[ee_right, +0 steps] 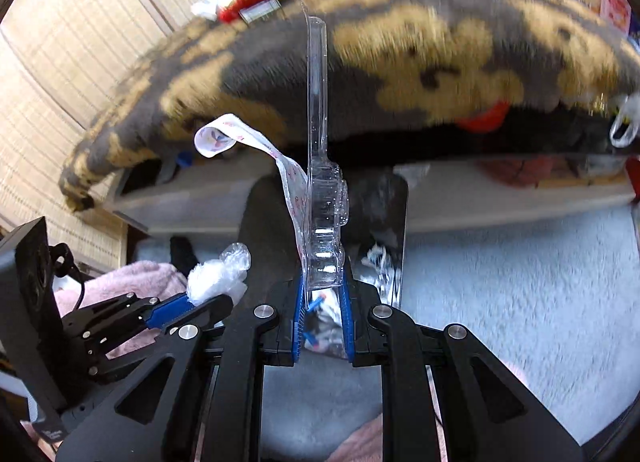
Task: Collect trash
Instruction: 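Carry both items over the black bin and open both tools to drop them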
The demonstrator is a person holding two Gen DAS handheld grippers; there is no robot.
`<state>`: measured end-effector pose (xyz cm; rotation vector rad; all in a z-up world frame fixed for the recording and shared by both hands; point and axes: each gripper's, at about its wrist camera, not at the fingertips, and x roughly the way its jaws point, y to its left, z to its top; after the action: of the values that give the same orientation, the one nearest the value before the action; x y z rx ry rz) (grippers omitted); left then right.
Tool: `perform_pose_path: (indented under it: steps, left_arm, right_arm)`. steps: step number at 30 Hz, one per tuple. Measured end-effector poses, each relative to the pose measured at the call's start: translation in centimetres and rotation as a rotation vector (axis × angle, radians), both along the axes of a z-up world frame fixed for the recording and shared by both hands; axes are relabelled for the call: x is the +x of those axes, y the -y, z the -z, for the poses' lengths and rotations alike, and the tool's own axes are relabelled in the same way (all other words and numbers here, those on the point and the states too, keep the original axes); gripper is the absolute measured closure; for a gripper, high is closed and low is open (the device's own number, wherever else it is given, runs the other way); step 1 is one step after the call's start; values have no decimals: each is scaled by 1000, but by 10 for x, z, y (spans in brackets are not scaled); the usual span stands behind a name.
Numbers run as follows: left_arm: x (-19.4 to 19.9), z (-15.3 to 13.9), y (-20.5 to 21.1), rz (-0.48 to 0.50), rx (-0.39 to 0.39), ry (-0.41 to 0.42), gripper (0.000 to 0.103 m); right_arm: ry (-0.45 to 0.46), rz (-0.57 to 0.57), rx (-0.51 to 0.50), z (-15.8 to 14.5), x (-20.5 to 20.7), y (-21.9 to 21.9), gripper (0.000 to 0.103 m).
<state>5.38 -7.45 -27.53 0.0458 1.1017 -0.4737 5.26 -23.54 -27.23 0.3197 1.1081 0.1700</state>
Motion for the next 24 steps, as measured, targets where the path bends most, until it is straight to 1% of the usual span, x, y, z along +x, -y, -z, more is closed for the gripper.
perform_pose_path:
  steps: [2, 6, 10, 14, 15, 16, 18, 19, 20, 21, 22, 23, 24]
  left_arm:
    - [5, 9, 0, -3, 8, -24, 87]
    - [14, 24, -5, -22, 2, -68, 87]
    - [20, 31, -6, -19, 2, -81, 87]
    - [25, 36, -7, -23, 1, -101, 85]
    - [26, 37, -7, -30, 2, -106, 82]
    - [27, 37, -8, -35, 0, -110, 81]
    - [28, 37, -10, -46, -2, -117, 76]
    - [28, 36, -11, -50, -6, -120, 72]
    - [29, 35, -13, -53, -7, -119, 69]
    - [29, 34, -13, -56, -7, -117, 64]
    - [29, 31, -15, -60, -5, -112, 54]
    - [28, 28, -15, -64, -4, -105, 49]
    - [28, 25, -15, -66, -5, -96, 41]
  right_arm:
    - [-46, 4, 10, 14, 4, -1, 86]
    - [-103, 3, 9, 36, 11, -7, 86]
    - [-129, 3, 13, 47, 20, -12, 84]
    - [-125, 8, 11, 44, 23, -16, 84]
    - [-122, 11, 8, 43, 24, -16, 83]
    - [-120, 15, 6, 43, 24, -15, 80]
    - [-113, 30, 13, 41, 26, -10, 52]
    - [-107, 37, 22, 39, 26, -7, 50]
    - [-102, 44, 25, 36, 26, -4, 50]
    - [-98, 47, 23, 34, 26, -3, 50]
    - [-89, 52, 18, 30, 25, -2, 49]
    - [-81, 55, 16, 28, 25, 0, 48]
    - [-70, 61, 12, 24, 24, 2, 44]
